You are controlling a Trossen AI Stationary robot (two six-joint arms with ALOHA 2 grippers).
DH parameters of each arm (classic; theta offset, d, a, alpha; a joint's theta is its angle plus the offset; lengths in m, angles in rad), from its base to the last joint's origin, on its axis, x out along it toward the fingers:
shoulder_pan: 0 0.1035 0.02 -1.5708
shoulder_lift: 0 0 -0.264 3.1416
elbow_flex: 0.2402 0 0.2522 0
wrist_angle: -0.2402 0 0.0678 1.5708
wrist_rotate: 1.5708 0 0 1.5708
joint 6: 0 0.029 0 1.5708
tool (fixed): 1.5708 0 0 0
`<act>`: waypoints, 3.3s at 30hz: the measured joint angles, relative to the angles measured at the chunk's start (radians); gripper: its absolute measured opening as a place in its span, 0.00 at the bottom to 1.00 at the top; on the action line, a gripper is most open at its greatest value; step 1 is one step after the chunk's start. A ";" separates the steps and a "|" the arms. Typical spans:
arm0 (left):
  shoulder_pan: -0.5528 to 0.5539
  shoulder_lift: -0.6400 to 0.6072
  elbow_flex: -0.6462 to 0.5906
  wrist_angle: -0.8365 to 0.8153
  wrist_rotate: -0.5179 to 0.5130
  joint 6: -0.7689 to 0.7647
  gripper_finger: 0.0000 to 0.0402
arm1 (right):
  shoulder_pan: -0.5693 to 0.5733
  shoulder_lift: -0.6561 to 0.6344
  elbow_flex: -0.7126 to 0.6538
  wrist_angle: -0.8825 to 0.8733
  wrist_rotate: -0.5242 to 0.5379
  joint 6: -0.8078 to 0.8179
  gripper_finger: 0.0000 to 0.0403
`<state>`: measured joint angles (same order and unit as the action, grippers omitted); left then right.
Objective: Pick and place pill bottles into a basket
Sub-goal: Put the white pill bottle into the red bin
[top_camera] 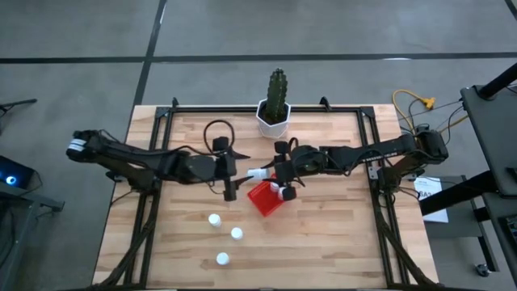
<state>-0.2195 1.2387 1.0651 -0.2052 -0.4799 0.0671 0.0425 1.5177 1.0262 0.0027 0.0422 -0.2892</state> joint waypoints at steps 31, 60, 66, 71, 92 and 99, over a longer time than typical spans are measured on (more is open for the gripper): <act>-0.018 -0.097 -0.208 0.142 0.003 -0.034 0.64 | 0.006 0.004 0.146 -0.441 -0.201 0.020 0.37; -0.018 -0.097 -0.208 0.118 0.003 -0.034 0.64 | 0.034 0.291 0.356 -0.709 -0.171 -0.005 0.37; -0.018 -0.097 -0.208 0.118 0.003 -0.035 0.64 | 0.042 0.298 0.359 -0.735 -0.145 -0.007 0.37; -0.018 -0.097 -0.208 0.118 0.003 -0.035 0.64 | 0.043 0.298 0.358 -0.767 -0.116 -0.021 0.37; -0.019 -0.097 -0.208 0.119 0.003 -0.038 0.64 | 0.044 0.298 0.357 -0.792 -0.118 -0.039 0.37; -0.019 -0.097 -0.208 0.120 0.003 -0.037 0.64 | 0.050 0.303 0.363 -0.784 -0.121 -0.068 0.37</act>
<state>-0.2382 1.1419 0.8566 -0.0853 -0.4767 0.0298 0.0929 1.8204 1.3889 -0.7815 -0.0788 -0.3569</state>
